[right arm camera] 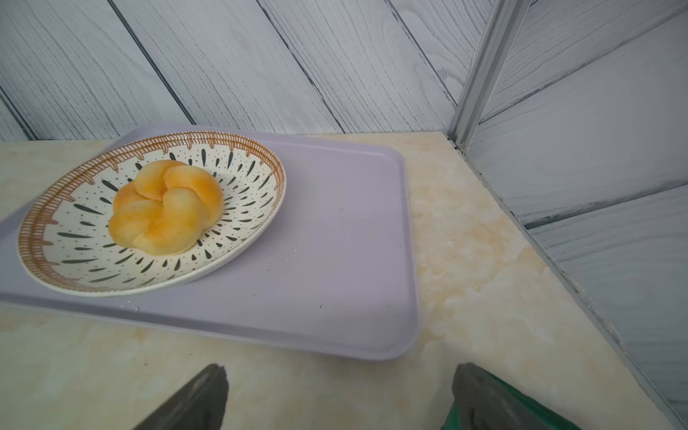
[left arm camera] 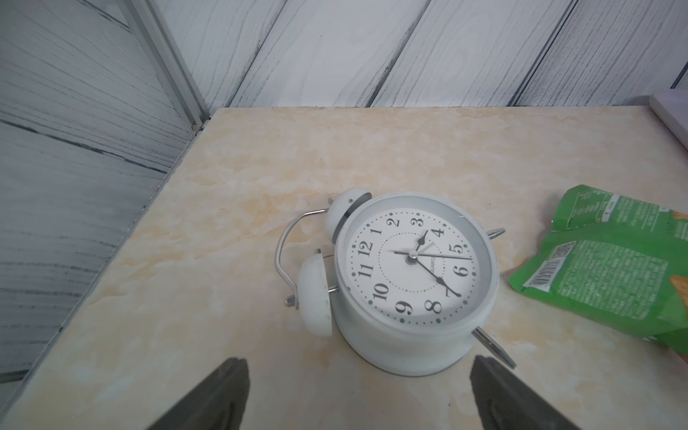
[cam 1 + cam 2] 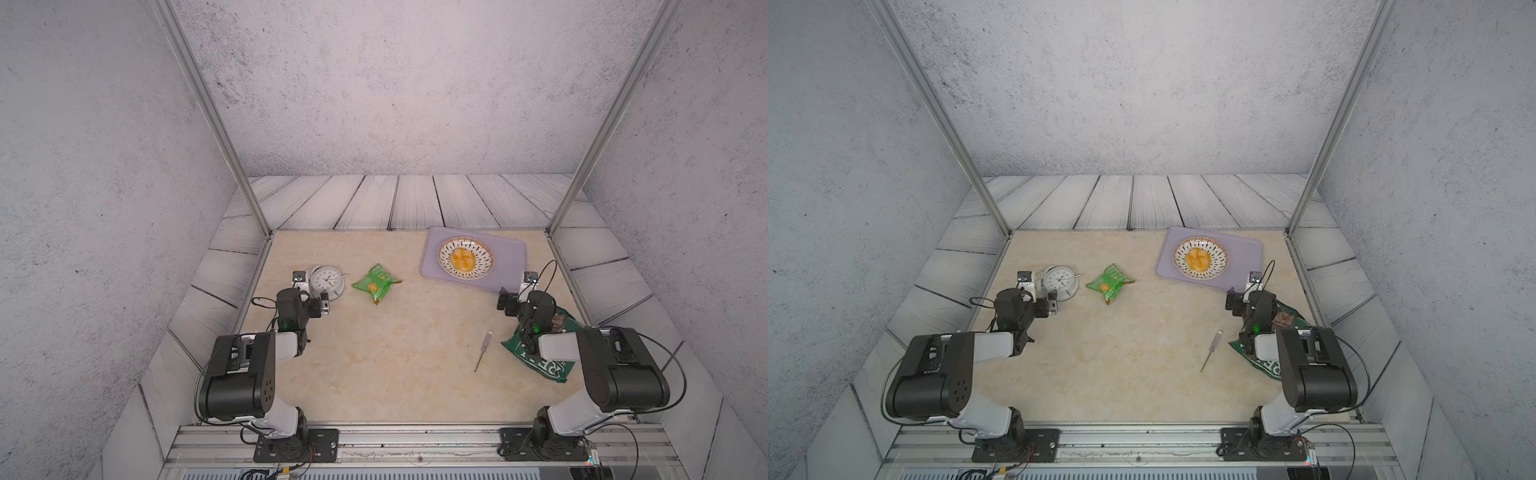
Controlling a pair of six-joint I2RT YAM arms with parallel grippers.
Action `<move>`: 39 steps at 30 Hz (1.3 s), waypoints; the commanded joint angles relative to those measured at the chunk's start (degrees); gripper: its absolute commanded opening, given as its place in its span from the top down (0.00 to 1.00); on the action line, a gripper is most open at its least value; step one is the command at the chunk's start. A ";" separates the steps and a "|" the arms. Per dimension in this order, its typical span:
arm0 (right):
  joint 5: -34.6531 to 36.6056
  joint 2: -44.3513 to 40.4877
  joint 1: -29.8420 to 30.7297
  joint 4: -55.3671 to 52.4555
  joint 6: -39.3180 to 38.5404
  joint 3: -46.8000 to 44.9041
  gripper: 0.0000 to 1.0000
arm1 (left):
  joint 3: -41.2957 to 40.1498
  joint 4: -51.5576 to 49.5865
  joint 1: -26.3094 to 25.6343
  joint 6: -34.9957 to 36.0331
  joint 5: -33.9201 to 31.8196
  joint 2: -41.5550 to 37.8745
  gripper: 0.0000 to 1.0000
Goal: Remove the battery from the alarm
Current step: Adjust the alarm at the center of the board.
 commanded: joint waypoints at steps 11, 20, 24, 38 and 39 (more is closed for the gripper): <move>1.08 0.18 0.18 0.30 -0.07 -0.15 0.01 | 0.32 -0.31 -0.12 -0.19 -0.02 -0.96 0.01; 4.77 -10.57 0.32 -21.97 2.35 7.45 0.01 | 12.48 -30.01 -0.37 -8.24 -3.75 -9.19 0.01; 5.09 -15.13 1.32 -51.18 14.49 20.12 0.01 | 22.63 -49.87 -0.35 -13.61 -2.58 -9.75 0.01; -1.21 -17.34 18.21 -66.67 13.44 32.93 0.01 | 38.71 -78.57 8.93 -16.89 4.42 0.34 0.22; -1.94 -17.00 18.76 -66.41 13.16 33.06 0.01 | 40.52 -78.52 10.60 -16.16 6.60 2.69 0.31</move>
